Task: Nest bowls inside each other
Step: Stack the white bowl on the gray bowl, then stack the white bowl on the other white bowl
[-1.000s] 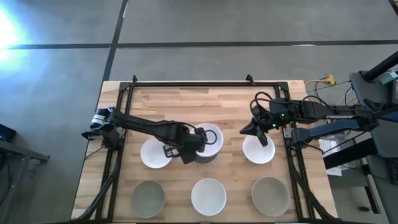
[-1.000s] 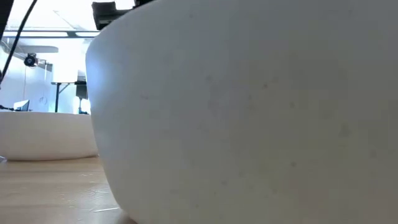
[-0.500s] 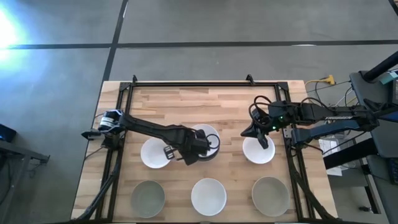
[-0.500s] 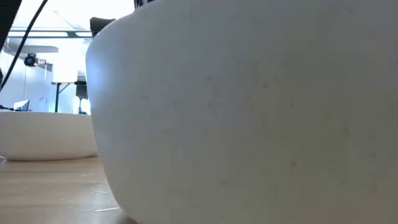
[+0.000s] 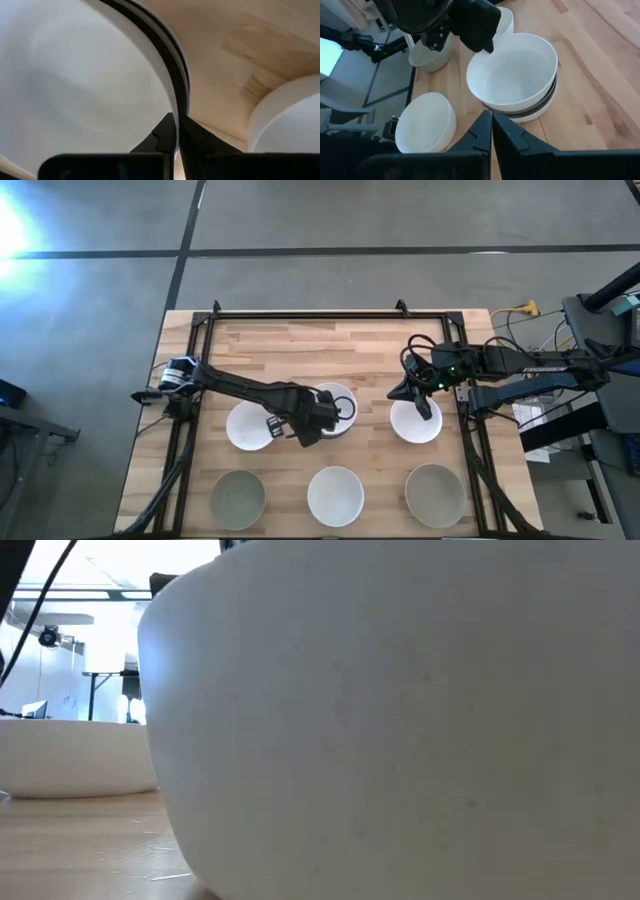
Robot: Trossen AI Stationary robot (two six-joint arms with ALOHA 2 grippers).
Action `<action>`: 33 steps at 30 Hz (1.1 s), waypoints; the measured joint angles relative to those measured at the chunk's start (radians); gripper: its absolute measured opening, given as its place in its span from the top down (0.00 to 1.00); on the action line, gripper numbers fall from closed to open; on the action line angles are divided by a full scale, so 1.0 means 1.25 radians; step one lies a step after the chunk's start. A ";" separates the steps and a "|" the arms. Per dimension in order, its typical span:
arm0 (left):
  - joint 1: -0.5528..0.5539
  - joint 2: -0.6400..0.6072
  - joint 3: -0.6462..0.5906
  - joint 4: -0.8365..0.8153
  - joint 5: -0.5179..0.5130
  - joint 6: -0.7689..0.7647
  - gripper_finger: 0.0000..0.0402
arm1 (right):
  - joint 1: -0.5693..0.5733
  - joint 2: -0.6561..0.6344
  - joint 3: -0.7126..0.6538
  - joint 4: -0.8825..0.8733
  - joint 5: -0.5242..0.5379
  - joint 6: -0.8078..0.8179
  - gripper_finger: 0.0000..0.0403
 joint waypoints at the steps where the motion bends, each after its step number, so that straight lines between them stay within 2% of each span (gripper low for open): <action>1: 0.001 0.000 0.000 0.009 0.000 -0.002 1.00 | 0.000 0.000 0.000 0.000 0.000 0.000 0.98; 15: 0.002 0.056 0.000 0.024 -0.029 -0.074 0.98 | 0.000 -0.003 0.000 0.000 0.000 0.004 0.98; 19: 0.004 0.050 0.003 0.026 -0.033 -0.129 0.88 | 0.000 -0.005 0.000 -0.001 0.000 0.005 0.98; 27: 0.003 -0.035 0.009 0.022 -0.033 -0.133 0.63 | 0.000 -0.005 0.000 -0.002 0.000 0.006 0.98; 31: 0.005 -0.085 0.019 0.040 -0.026 -0.142 0.56 | 0.000 -0.004 0.000 -0.002 0.000 0.005 0.98; 33: 0.009 -0.095 0.021 0.057 -0.019 -0.219 0.56 | 0.000 -0.003 0.000 -0.001 0.000 0.003 0.98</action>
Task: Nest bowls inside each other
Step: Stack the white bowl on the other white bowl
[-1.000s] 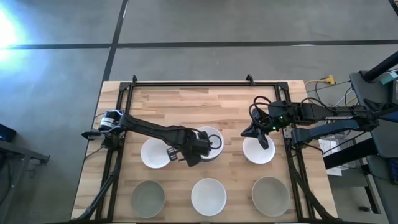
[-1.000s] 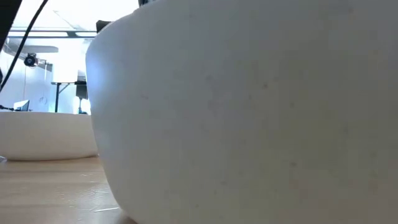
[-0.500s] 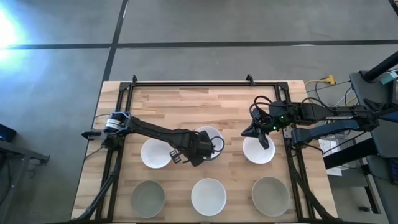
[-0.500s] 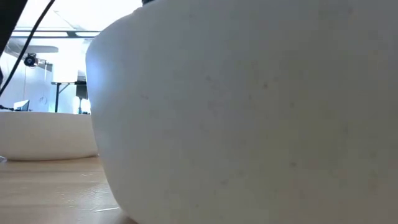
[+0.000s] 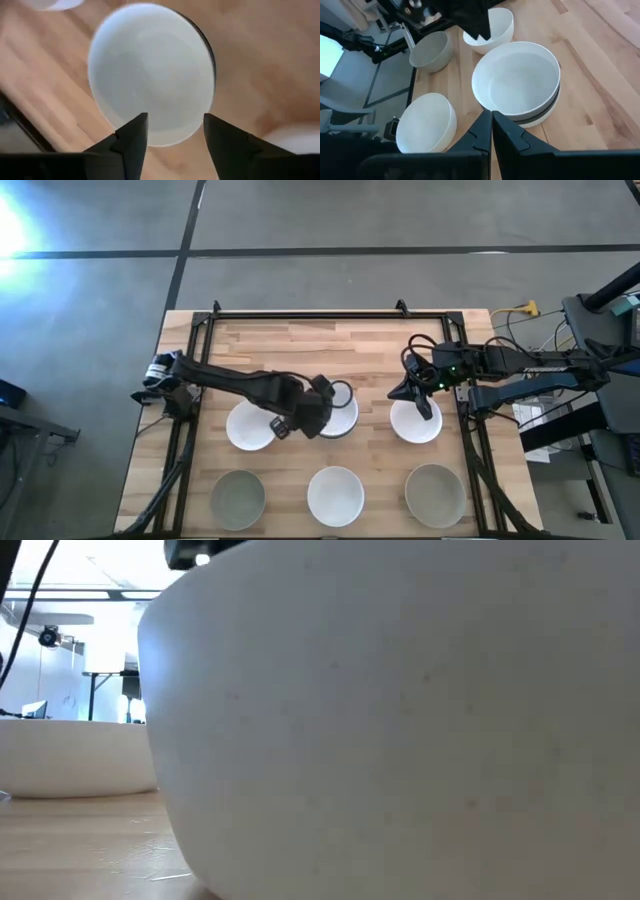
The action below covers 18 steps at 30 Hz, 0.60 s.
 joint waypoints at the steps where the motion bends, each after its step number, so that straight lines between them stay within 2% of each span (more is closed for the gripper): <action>1: 0.005 -0.003 0.001 0.000 0.018 -0.065 0.56 | 0.000 0.000 0.000 0.000 0.000 0.000 0.98; 4: 0.024 -0.011 -0.014 -0.037 0.106 -0.274 0.59 | 0.000 0.000 0.000 0.000 0.000 0.007 0.98; 6: 0.030 -0.012 -0.027 -0.095 0.124 -0.326 0.62 | 0.000 0.000 0.000 0.000 0.000 0.009 0.98; 12: 0.051 -0.013 -0.114 -0.207 0.118 -0.353 0.75 | 0.000 0.000 0.000 0.000 0.008 -0.003 0.98; 18: 0.102 -0.043 -0.268 -0.218 0.116 -0.359 0.80 | 0.000 0.000 0.000 0.001 0.014 -0.003 0.98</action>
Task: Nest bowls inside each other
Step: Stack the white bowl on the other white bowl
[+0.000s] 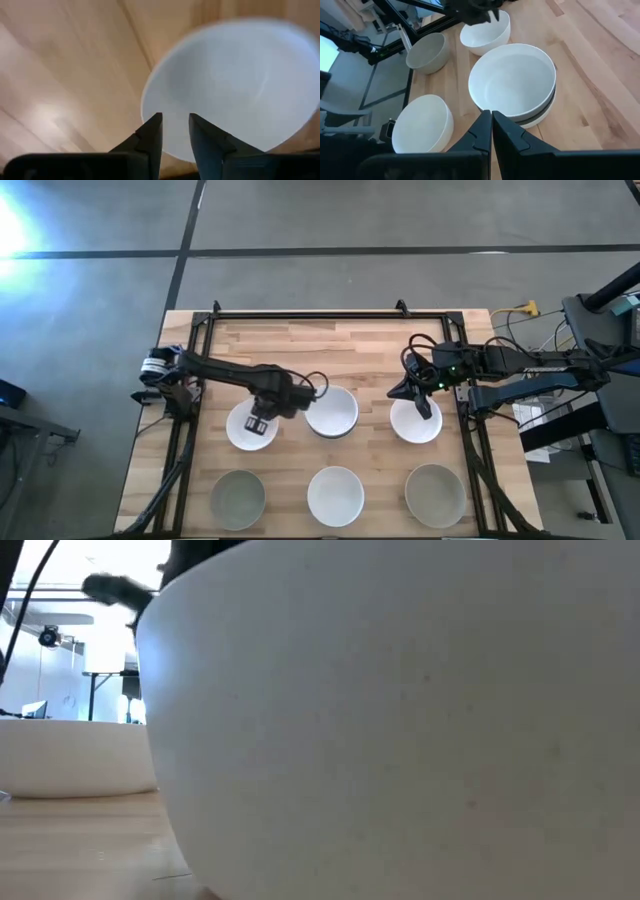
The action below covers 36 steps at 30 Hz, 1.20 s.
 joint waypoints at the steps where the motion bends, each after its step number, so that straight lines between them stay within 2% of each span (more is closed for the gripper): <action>1: 0.011 -0.008 -0.025 0.006 0.000 0.000 0.81 | 0.000 0.000 0.000 0.000 0.000 0.002 0.98; 6: 0.058 -0.044 -0.104 0.028 -0.022 -0.001 0.81 | 0.000 0.000 0.000 0.000 0.000 0.011 0.98; 11: 0.093 -0.089 -0.119 0.080 -0.044 -0.015 0.81 | 0.000 0.000 0.000 -0.001 0.000 0.018 0.98; 15: 0.108 -0.118 -0.134 0.159 -0.025 -0.021 0.81 | 0.000 -0.002 0.000 -0.002 0.000 0.017 0.98; 21: 0.144 -0.140 -0.193 0.220 0.083 -0.056 0.81 | 0.000 -0.002 0.000 -0.006 0.000 0.015 0.98; 36: 0.160 -0.138 -0.306 0.278 0.114 -0.056 0.81 | 0.000 -0.002 0.000 -0.006 0.000 0.006 0.98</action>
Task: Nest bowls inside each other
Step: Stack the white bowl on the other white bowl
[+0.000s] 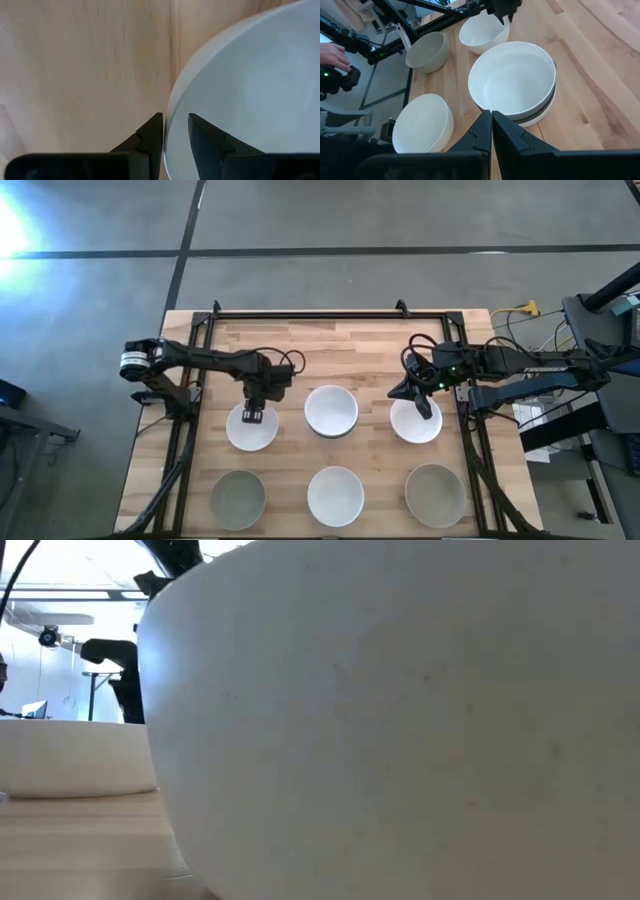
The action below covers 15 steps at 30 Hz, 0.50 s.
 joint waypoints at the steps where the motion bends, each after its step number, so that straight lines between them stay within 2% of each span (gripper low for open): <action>1: 0.000 0.000 -0.005 0.006 0.000 0.000 0.81 | 0.000 0.000 0.000 0.000 0.000 0.000 0.98; 5: 0.000 0.000 -0.022 0.017 0.003 0.000 0.82 | 0.000 0.000 0.000 0.000 0.000 0.000 0.98; 11: 0.000 0.000 -0.027 0.018 0.005 -0.023 0.98 | 0.000 0.000 0.000 0.000 0.000 0.000 0.98; 15: 0.001 0.000 -0.013 0.010 0.005 -0.028 0.99 | 0.000 0.000 0.000 0.000 0.000 0.000 0.98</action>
